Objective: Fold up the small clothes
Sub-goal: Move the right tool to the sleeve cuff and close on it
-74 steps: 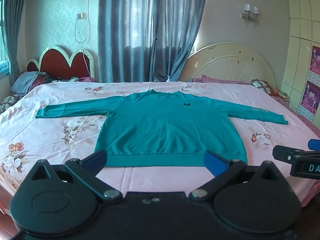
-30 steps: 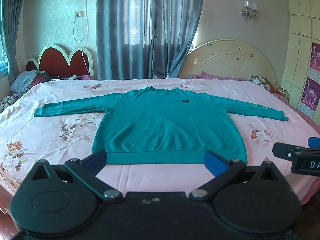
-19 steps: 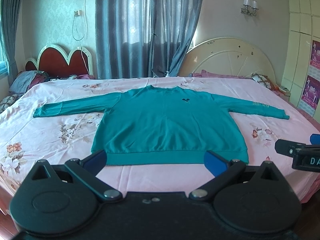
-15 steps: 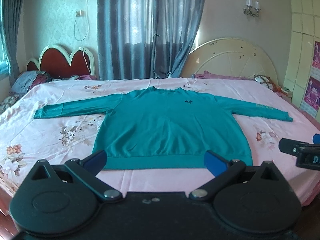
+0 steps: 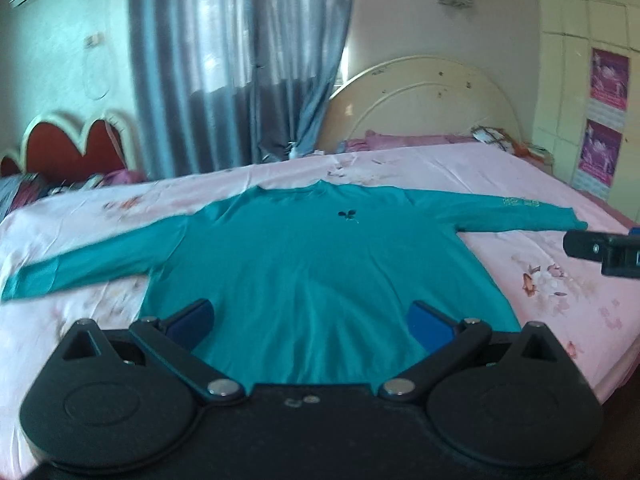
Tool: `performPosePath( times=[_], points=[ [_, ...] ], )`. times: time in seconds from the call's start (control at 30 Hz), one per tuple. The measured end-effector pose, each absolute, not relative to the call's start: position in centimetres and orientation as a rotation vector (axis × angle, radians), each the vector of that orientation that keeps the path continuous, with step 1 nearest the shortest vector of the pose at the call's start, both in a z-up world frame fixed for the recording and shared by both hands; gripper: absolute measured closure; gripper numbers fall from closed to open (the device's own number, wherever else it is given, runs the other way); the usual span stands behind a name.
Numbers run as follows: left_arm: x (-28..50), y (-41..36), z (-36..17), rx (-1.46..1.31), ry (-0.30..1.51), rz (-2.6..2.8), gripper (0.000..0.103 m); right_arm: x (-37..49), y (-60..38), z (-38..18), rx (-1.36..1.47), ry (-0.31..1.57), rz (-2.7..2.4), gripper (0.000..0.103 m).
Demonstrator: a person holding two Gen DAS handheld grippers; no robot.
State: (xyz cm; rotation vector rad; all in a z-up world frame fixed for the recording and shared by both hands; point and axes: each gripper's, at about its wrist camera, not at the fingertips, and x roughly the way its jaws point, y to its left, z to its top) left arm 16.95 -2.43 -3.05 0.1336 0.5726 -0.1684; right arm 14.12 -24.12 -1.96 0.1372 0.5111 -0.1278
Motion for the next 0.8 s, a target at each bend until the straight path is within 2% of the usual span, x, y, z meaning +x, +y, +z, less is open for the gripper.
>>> performPosePath(
  times=[0.3,0.43,0.5,0.57,0.63,0.7,0.8],
  points=[
    [25.0,-1.9,-4.2,0.196,0.657,-0.209,0.000,20.7,-25.8,-2.2,0.166,0.513,-0.226,0.000],
    [27.7,-1.5,-4.7,0.161,0.667,-0.209,0.000,23.2,-27.3,-2.7,0.154,0.570,-0.259,0.000],
    [29.2,-1.1,-5.0,0.095,0.679,-0.242,0.005,24.0,-28.2,-3.1,0.146,0.578,-0.272,0.000],
    [31.0,-0.9,-5.6,0.022,0.714,-0.273,0.022,25.2,-29.5,-3.8,0.137,0.596,-0.295,0.000],
    [32.3,-1.3,-6.2,0.007,0.719,-0.259,0.028,26.5,-31.0,-4.5,0.142,0.611,-0.310,0.000],
    [33.3,-2.1,-6.7,0.015,0.701,-0.243,0.027,28.0,-32.6,-5.4,0.150,0.618,-0.335,0.000],
    [35.0,-3.6,-7.4,0.021,0.665,-0.183,0.019,30.4,-36.1,-7.1,0.182,0.627,-0.370,0.001]
  ],
)
